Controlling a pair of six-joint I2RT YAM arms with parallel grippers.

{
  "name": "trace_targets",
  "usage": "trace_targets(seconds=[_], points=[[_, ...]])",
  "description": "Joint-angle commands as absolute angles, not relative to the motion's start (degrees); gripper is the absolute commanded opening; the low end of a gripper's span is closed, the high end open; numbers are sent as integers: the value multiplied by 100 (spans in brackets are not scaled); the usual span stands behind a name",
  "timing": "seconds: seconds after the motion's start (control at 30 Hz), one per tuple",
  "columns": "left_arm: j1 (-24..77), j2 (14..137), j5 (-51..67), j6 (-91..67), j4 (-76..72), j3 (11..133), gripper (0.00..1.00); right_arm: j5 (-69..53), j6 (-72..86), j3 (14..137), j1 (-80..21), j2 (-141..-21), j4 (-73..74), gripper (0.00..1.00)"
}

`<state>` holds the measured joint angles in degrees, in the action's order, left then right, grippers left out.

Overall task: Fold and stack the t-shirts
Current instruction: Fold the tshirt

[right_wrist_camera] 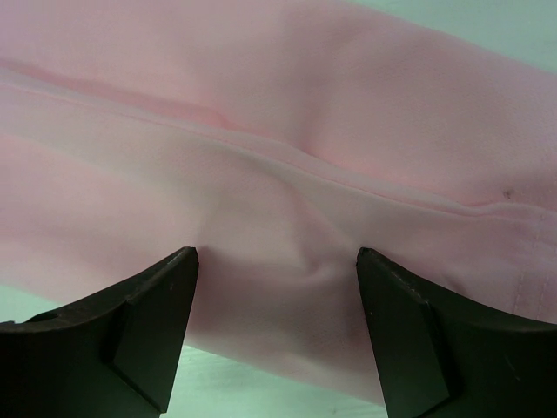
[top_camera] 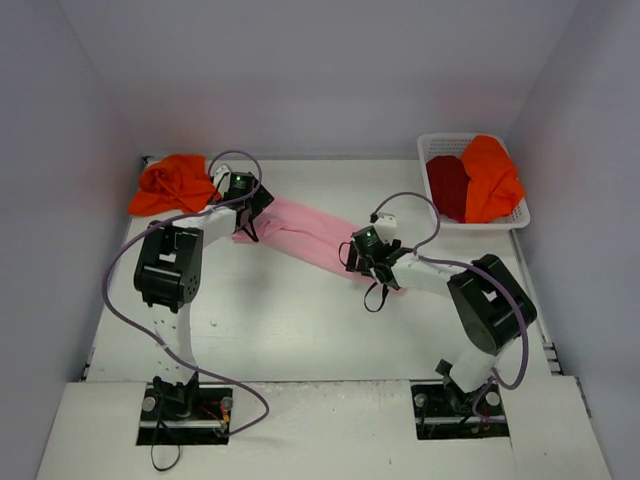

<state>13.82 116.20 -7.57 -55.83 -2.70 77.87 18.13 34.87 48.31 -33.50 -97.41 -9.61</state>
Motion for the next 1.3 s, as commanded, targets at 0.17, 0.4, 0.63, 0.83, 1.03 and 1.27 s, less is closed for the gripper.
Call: trace_targets(seconds=[0.17,0.4,0.63,0.83,1.03,1.27], points=[[1345,11715,-580,-5361,-395,8428,80,2162,4139,4667,-4051,-9212,-739,70],[1354,12023,-308,-5282,-439,8789,80,2294,4911,4255,-4814,-8974,-519,70],[1362,12252,-80,-5186,-492,9044,80,2329,5484,4139,-5615,-9219,-431,70],[1389,12462,281,-5028,-519,9342,80,2496,5695,4649,-6309,-9720,-247,70],[1450,12735,825,-4896,-571,9667,80,2487,5888,4974,-6635,-9931,-237,70],[1608,13139,1572,-4720,-607,10247,80,2479,6196,4992,-6987,-10011,-237,70]])
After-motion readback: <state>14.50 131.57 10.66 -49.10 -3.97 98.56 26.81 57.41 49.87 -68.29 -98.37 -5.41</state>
